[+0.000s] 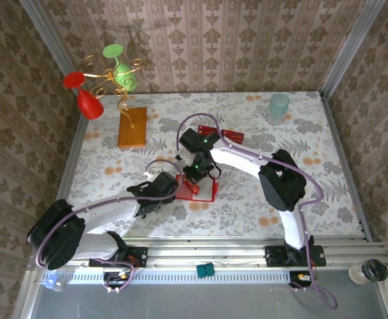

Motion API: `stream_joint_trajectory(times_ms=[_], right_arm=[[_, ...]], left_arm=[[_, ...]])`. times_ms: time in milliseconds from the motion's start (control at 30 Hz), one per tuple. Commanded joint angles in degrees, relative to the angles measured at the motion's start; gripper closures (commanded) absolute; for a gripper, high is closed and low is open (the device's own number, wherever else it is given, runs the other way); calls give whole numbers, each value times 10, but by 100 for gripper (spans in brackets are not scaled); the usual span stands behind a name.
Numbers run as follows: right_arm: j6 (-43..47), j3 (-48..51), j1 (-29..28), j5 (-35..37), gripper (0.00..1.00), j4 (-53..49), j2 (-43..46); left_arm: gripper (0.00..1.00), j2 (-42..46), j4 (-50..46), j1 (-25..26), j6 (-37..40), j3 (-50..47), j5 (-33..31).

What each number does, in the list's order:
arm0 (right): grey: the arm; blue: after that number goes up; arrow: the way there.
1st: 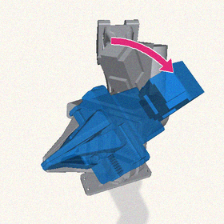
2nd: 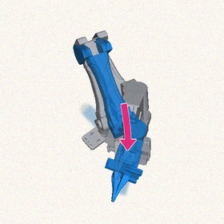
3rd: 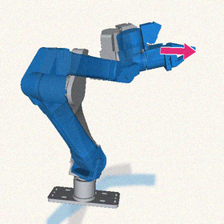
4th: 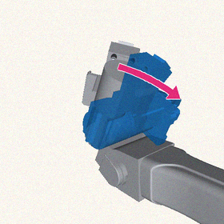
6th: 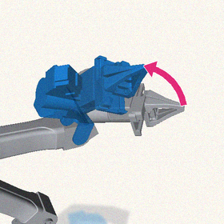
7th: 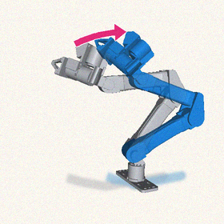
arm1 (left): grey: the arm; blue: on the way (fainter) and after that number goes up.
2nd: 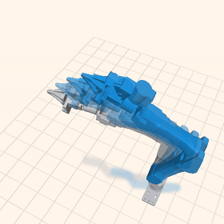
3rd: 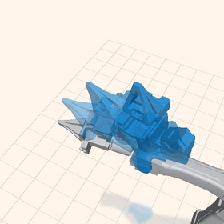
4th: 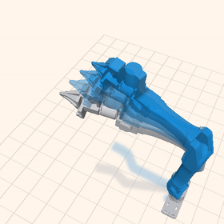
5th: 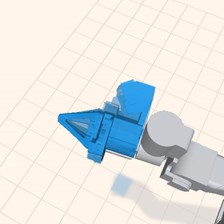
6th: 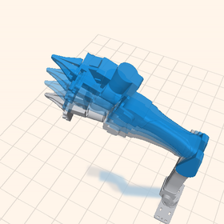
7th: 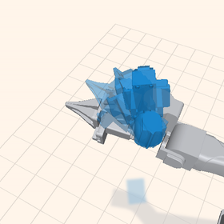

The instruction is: Put the credit cards into the card holder

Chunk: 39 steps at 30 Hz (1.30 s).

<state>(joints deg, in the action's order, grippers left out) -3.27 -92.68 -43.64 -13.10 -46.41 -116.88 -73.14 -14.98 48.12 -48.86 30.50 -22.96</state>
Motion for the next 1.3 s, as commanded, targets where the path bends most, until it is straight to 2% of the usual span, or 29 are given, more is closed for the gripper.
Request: stream_joint_trajectory(times_ms=[0, 333, 733, 900, 1267], right_arm=[[-5, -5, 5, -16, 100, 2, -6], [-17, 18, 17, -35, 100, 21, 19], [-26, 60, 49, -47, 100, 40, 74], [-28, 79, 52, -53, 100, 54, 82], [-27, 110, 54, -61, 100, 67, 98]], left_arm=[[34, -19, -19, -9, 11, 21, 2], [33, -17, 16, -8, 66, 35, 15], [34, -59, -47, -11, 22, 63, -20], [34, -75, -48, -8, 16, 69, -10], [35, -85, -43, 34, -21, 58, -13]])
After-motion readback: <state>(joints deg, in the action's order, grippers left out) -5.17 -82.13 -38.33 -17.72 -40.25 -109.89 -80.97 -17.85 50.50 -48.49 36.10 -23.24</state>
